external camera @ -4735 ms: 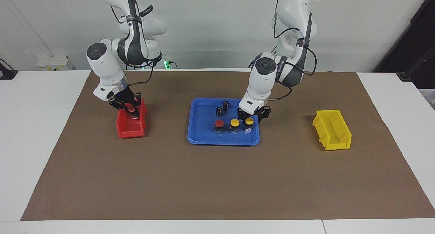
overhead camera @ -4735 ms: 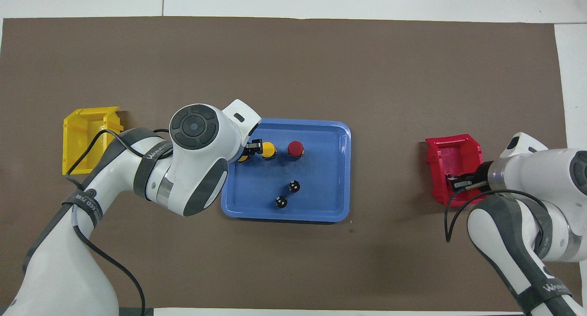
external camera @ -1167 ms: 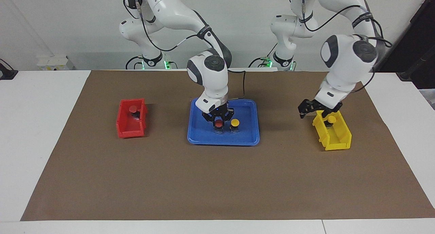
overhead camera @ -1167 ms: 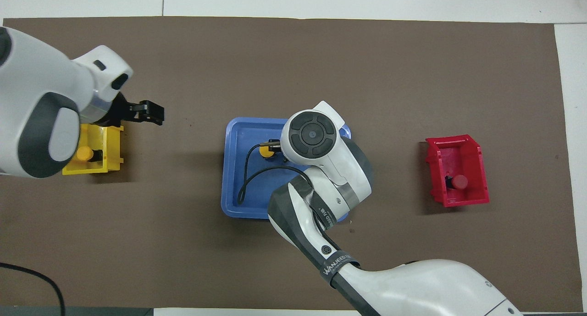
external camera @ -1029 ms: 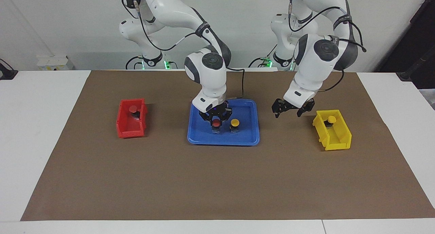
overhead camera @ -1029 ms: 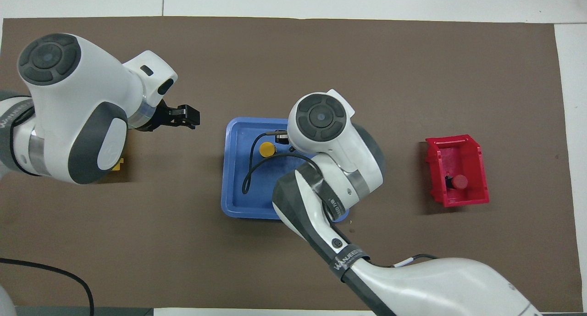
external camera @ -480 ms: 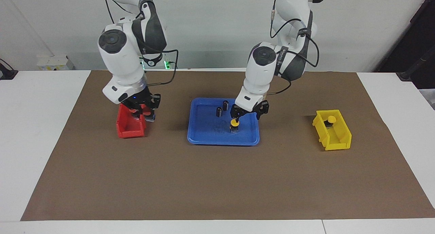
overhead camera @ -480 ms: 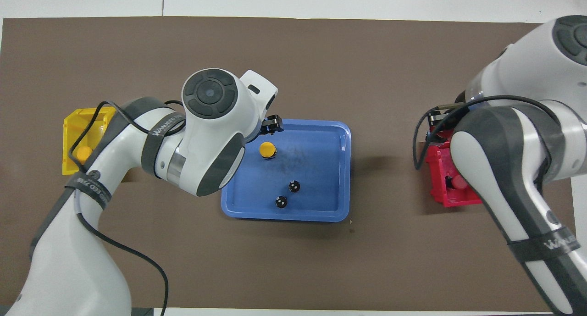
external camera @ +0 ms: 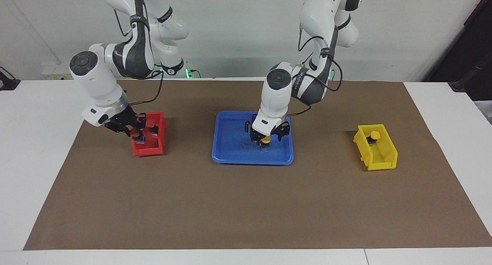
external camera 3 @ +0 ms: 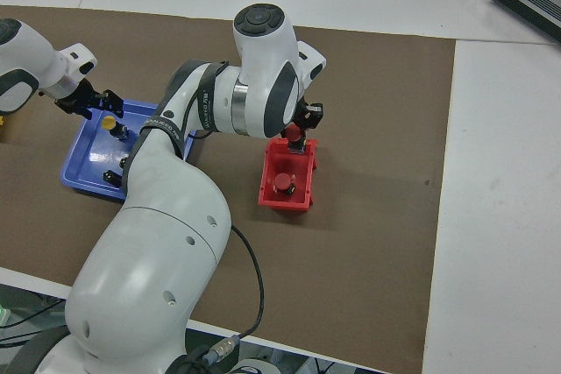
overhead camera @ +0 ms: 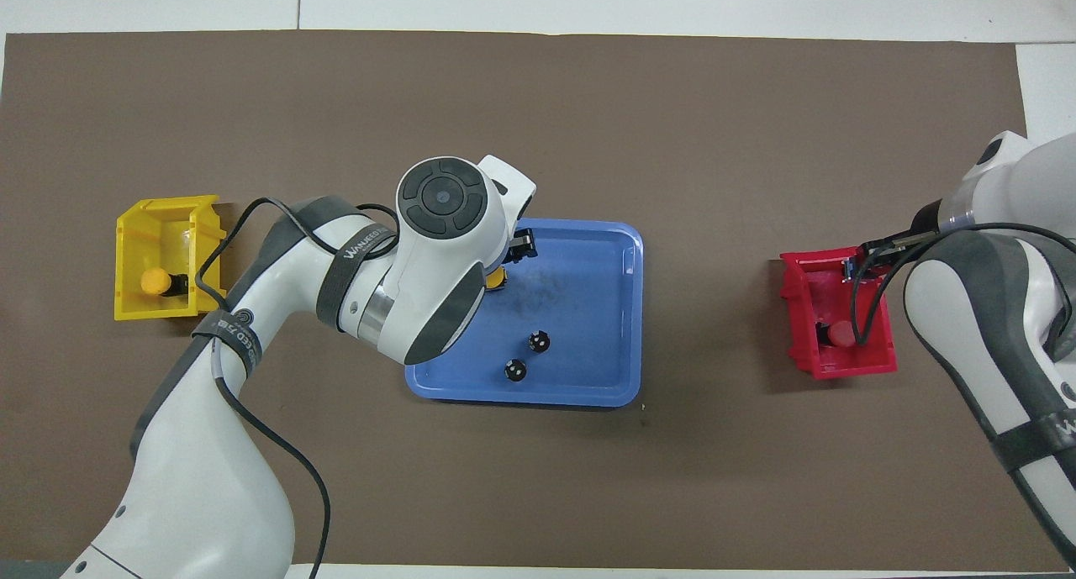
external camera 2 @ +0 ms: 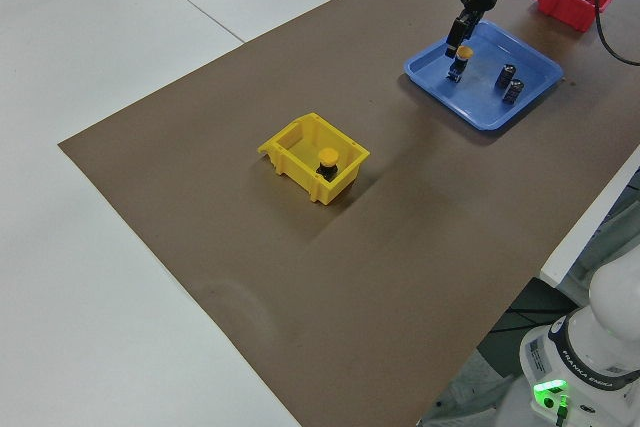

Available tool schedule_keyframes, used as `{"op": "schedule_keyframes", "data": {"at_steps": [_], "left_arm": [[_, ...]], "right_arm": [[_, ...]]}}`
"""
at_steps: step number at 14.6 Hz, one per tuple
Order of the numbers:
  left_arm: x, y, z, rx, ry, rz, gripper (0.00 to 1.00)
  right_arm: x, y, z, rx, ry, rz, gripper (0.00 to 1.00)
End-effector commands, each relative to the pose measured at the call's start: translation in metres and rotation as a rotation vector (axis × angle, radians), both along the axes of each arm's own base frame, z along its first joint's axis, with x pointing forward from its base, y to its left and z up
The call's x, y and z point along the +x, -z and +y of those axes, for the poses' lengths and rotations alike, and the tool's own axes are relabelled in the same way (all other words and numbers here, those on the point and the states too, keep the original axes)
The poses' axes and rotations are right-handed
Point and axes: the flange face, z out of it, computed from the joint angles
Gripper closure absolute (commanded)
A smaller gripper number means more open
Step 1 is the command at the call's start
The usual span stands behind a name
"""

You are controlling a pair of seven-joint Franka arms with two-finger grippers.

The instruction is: Sort red and yellow buttons by color

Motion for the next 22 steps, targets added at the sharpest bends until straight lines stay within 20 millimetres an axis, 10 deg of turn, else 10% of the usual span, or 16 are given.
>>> {"op": "schedule_keyframes", "data": {"at_steps": [1, 4, 6, 9, 11, 14, 17, 22], "left_arm": [[-0.013, 0.003, 0.002, 0.016, -0.012, -0.010, 0.07], [-0.018, 0.003, -0.002, 0.016, -0.020, -0.009, 0.18], [-0.017, 0.002, -0.003, 0.011, -0.070, -0.017, 0.98], [-0.005, -0.004, 0.001, -0.008, -0.089, -0.037, 0.99], [0.016, -0.028, 0.018, -0.014, -0.118, -0.052, 0.99], [0.044, -0.092, 0.104, -0.019, -0.126, -0.036, 0.99], [0.071, -0.132, 0.232, -0.019, -0.039, 0.016, 0.99], [0.084, -0.119, 0.381, -0.015, 0.288, 0.055, 0.99]], "right_arm": [[-0.027, 0.013, 0.008, 0.037, 0.002, -0.040, 0.74], [-0.037, 0.031, 0.014, 0.033, -0.006, -0.078, 0.74], [-0.046, 0.054, 0.011, 0.029, -0.010, -0.098, 0.74], [-0.056, 0.077, 0.013, 0.022, -0.011, -0.146, 0.72], [-0.057, 0.078, 0.012, 0.022, -0.012, -0.138, 0.51], [-0.041, 0.059, 0.012, 0.029, -0.018, -0.091, 0.18], [-0.015, 0.008, 0.014, 0.038, -0.024, -0.055, 0.08], [0.001, -0.095, 0.016, 0.044, -0.033, -0.010, 0.01]]}}
